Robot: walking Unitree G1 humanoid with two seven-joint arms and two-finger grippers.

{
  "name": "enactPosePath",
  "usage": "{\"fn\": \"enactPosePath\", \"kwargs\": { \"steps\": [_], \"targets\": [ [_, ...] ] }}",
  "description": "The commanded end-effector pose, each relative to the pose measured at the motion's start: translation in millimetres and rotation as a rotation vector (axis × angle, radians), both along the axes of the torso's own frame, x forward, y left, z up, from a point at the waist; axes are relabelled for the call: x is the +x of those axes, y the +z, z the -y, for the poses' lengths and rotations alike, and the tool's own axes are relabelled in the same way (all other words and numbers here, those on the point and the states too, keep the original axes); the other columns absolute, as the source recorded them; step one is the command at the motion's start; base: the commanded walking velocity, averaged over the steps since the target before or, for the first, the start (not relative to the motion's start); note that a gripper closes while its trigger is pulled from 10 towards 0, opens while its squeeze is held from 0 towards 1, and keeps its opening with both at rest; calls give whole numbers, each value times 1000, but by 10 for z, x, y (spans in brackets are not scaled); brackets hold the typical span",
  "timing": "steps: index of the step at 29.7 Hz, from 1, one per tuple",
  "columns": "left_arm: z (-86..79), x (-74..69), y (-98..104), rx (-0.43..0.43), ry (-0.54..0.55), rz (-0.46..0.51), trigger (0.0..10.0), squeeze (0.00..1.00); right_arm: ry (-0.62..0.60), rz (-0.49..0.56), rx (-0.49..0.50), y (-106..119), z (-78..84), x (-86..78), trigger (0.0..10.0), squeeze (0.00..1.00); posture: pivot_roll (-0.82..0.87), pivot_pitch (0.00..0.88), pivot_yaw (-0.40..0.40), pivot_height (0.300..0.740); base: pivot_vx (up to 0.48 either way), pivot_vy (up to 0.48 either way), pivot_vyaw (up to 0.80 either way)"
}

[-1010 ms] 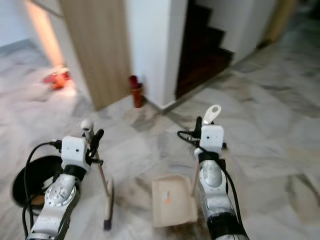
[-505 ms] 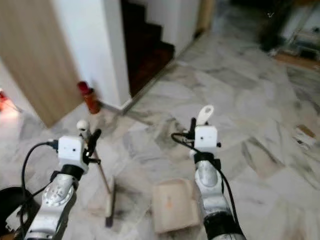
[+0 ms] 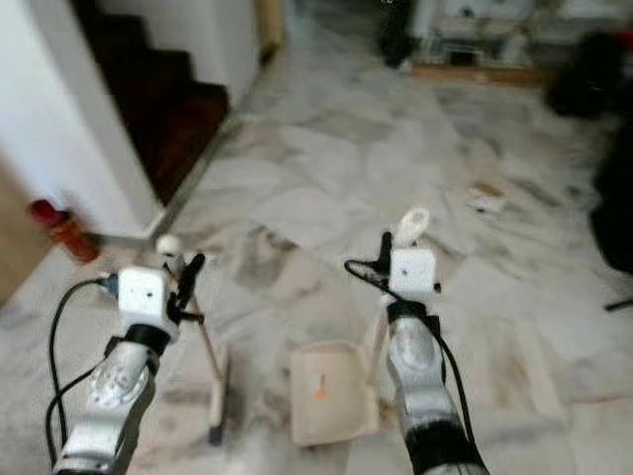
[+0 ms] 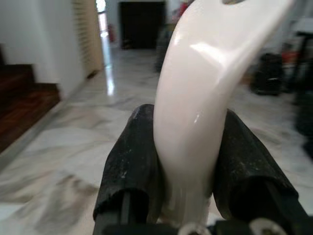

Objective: Sweep floor

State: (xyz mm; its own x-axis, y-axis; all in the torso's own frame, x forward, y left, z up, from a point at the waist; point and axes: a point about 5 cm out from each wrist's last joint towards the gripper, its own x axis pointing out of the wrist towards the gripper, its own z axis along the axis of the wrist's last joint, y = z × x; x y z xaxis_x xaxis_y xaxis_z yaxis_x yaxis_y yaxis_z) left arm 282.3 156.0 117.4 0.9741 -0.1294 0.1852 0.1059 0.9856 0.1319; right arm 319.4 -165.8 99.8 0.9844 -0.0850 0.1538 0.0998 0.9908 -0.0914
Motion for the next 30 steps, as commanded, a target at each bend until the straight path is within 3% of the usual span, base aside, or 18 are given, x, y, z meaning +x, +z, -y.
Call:
{"fn": "enactPosePath", "kwargs": {
  "steps": [1,10,30],
  "targets": [
    [-29,-2,39,-4,-4,13,10000,0,16,37,-9,87,-57,33,10000,0,124,49,45,740,0,0,-800],
    [-28,8,30,-5,0,5,10000,0,22,49,-9,103,-60,32,10000,0,123,49,43,740,0,0,-567],
    [-20,3,22,-1,-2,5,10000,0,33,52,-8,97,-87,23,10000,0,120,28,41,740,388,0,0]
  ]
}}
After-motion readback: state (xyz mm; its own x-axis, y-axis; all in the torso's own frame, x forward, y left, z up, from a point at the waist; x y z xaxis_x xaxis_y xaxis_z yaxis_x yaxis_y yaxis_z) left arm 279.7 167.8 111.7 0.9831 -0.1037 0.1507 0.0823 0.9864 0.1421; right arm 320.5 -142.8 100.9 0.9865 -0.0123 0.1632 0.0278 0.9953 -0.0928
